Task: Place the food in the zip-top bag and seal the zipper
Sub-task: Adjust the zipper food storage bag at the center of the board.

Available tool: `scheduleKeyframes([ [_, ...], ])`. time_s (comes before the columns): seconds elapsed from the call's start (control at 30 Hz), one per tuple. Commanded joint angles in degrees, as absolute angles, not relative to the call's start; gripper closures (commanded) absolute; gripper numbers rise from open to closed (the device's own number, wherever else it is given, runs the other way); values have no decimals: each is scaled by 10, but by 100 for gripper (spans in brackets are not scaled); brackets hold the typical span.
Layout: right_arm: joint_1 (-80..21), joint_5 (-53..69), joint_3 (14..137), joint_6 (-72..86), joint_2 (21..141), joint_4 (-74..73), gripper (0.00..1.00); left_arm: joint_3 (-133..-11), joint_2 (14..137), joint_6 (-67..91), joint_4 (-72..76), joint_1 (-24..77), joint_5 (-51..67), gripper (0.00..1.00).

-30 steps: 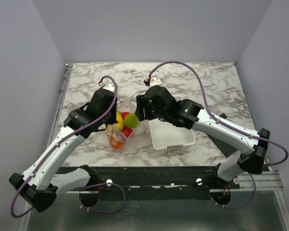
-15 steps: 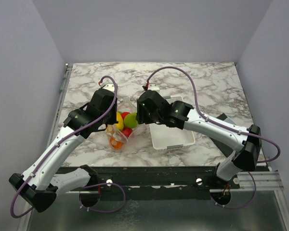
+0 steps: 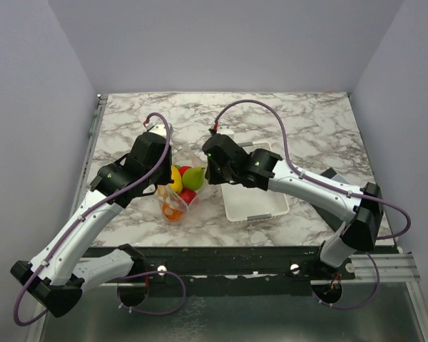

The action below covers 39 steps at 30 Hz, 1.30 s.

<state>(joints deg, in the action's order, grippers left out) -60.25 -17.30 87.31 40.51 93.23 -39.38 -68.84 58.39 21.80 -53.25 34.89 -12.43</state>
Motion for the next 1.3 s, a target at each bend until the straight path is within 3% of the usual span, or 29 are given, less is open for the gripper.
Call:
scheduleKeyframes([
  [0.0, -599, -179, 928, 353, 918, -396, 99, -682, 571, 217, -538, 350, -133, 100],
  [0.2, -599, -161, 1014, 319, 920, -415, 99, -665, 561, 221, -539, 350, -139, 100],
  [0.4, -599, -148, 1023, 305, 904, -399, 99, -648, 557, 222, -538, 350, -143, 100],
  [0.83, -599, -167, 857, 345, 915, -375, 99, -602, 576, 226, -498, 350, -126, 100],
  [1.27, -599, -171, 963, 312, 881, -380, 99, -686, 514, 210, -488, 350, -105, 100],
])
